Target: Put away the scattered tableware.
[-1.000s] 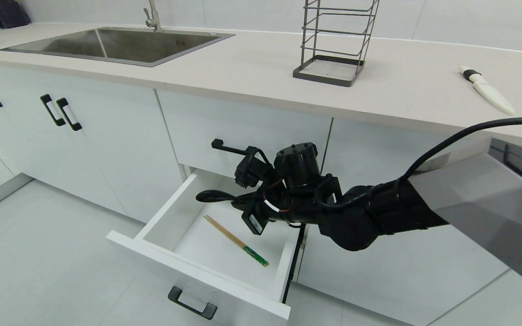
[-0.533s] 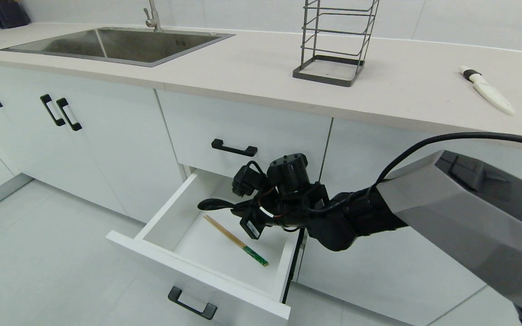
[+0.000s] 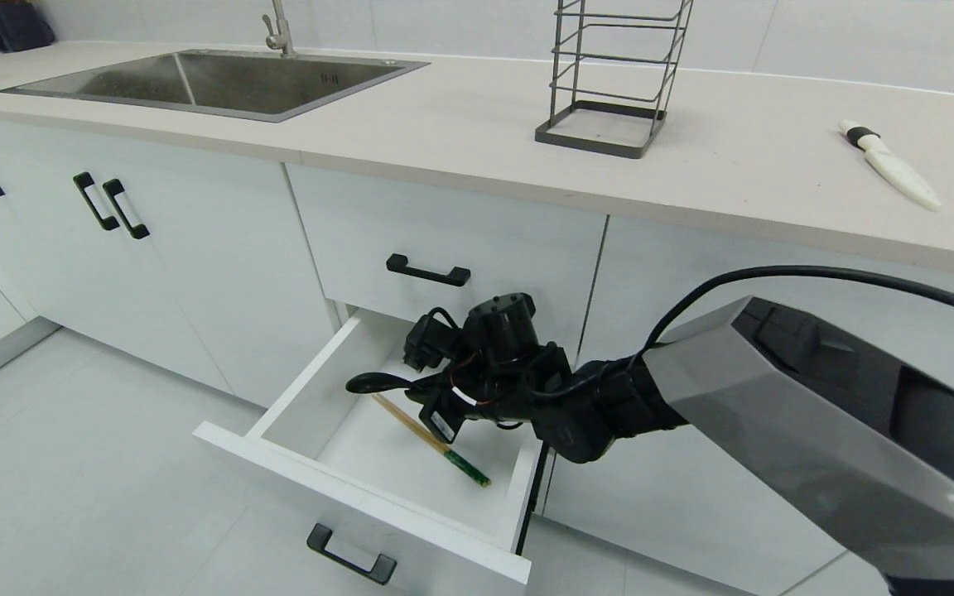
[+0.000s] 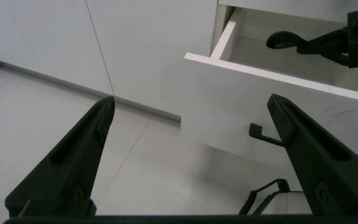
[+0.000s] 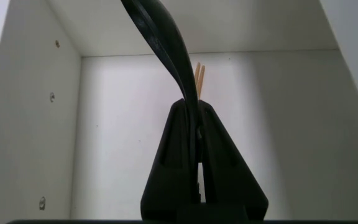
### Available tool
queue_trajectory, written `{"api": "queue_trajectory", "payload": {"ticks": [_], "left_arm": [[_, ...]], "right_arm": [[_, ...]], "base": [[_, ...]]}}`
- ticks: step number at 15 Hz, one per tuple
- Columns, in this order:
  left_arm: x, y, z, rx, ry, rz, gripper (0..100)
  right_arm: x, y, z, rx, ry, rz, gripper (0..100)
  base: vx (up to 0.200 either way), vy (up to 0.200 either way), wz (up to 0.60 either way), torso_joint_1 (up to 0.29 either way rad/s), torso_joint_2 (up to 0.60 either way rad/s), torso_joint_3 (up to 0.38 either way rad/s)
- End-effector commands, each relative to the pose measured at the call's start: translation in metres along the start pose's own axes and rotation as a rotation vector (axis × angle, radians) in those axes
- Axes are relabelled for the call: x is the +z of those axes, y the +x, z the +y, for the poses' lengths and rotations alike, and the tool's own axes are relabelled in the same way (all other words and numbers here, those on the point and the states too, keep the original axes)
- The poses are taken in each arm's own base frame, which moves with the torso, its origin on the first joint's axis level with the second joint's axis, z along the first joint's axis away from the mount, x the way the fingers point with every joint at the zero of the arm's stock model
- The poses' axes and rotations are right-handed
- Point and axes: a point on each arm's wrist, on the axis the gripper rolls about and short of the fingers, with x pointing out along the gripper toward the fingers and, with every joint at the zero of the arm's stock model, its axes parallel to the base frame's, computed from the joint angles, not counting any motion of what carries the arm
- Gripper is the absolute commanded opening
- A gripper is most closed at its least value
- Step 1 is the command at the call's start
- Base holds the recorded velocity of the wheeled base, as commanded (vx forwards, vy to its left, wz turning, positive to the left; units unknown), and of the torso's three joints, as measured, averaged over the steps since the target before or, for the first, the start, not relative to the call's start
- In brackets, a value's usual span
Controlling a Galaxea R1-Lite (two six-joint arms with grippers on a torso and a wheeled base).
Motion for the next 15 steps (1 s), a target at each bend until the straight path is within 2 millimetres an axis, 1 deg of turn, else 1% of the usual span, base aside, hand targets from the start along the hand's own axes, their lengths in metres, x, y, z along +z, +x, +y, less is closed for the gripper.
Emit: {"api": "queue_trajectory", "payload": {"ticks": [1,3,5,10,11,14,15], "left_arm": [[0.0,0.0,0.0,0.002,0.0,0.001,100],[0.0,0.0,0.0,0.002,0.0,0.001,100],[0.0,0.0,0.0,0.001,0.0,0.001,100],[0.0,0.0,0.0,0.001,0.0,0.001,100],[0.0,0.0,0.0,0.002,0.0,0.001,100],[0.0,0.0,0.0,0.001,0.0,0.001,100],[0.0,0.0,0.0,0.001,0.0,0.001,100]], "right_arm": [[0.006,0.006,-0.004,-0.01,-0.005,-0.026,0],[0.012,0.008,0.001,-0.002,-0.01,-0.036,0],[0.002,0.015,0.007,0.011,-0.011,-0.01,0],[0.003,0.018,0.012,-0.022,-0.018,0.001,0],[0.001,0.02,0.013,-0.043,-0.017,0.014,0],[-0.001,0.03,0.014,-0.064,-0.018,0.013,0],[-0.005,0.034,0.012,-0.072,-0.014,0.032,0]], "base": [[0.0,0.0,0.0,0.0,0.0,0.0],[0.0,0.0,0.0,0.0,0.0,0.0],[0.0,0.0,0.0,0.0,0.0,0.0],[0.0,0.0,0.0,0.0,0.0,0.0],[0.0,0.0,0.0,0.0,0.0,0.0],[0.0,0.0,0.0,0.0,0.0,0.0],[0.0,0.0,0.0,0.0,0.0,0.0]]}}
